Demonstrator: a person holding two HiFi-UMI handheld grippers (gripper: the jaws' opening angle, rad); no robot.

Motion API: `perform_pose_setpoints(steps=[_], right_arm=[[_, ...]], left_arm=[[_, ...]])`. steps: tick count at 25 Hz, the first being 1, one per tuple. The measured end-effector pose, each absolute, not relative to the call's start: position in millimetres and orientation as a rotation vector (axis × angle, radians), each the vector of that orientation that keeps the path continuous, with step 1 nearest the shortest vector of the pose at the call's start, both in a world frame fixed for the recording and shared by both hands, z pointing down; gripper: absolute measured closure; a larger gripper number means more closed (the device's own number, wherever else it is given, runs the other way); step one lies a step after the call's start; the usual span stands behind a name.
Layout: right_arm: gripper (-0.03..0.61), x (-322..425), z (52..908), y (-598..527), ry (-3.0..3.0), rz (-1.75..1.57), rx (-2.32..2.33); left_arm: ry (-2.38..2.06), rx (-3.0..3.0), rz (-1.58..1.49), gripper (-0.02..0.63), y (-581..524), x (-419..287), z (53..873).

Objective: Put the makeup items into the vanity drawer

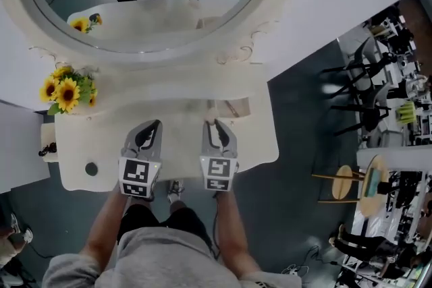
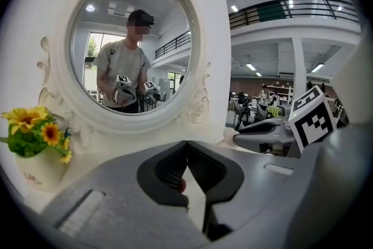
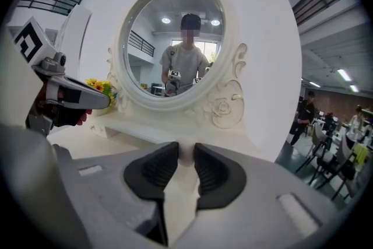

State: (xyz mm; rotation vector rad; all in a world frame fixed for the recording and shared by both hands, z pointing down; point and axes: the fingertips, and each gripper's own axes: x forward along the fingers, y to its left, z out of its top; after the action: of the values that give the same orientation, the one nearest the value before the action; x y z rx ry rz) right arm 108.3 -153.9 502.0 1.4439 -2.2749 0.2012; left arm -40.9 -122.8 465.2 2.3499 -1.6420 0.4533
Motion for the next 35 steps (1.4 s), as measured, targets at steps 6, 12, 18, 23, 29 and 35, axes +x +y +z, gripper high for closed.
perform_pose_setpoints(steps=[6, 12, 18, 23, 29, 35], right_arm=[[0.482, 149, 512, -167, -2.233, 0.240, 1.498], [0.482, 173, 534, -183, -2.207, 0.282, 1.504], [0.482, 181, 562, -199, -2.193, 0.335, 1.477], [0.482, 179, 578, -205, -2.195, 0.367, 1.451], [0.452, 179, 583, -209, -2.207, 0.383, 1.485], [0.387, 179, 581, -210, -2.226, 0.416, 1.516]], left_arm=[[-1.581, 2.384, 0.487, 0.603, -141, -3, 473], [-1.547, 2.369, 0.525, 0.603, -153, 18, 492], [-1.531, 2.341, 0.563, 0.603, -165, 28, 514], [-1.532, 2.307, 0.579, 0.603, -168, 29, 525], [-1.546, 2.272, 0.598, 0.603, -162, 21, 536], [-1.552, 2.259, 0.594, 0.603, -159, 16, 538]])
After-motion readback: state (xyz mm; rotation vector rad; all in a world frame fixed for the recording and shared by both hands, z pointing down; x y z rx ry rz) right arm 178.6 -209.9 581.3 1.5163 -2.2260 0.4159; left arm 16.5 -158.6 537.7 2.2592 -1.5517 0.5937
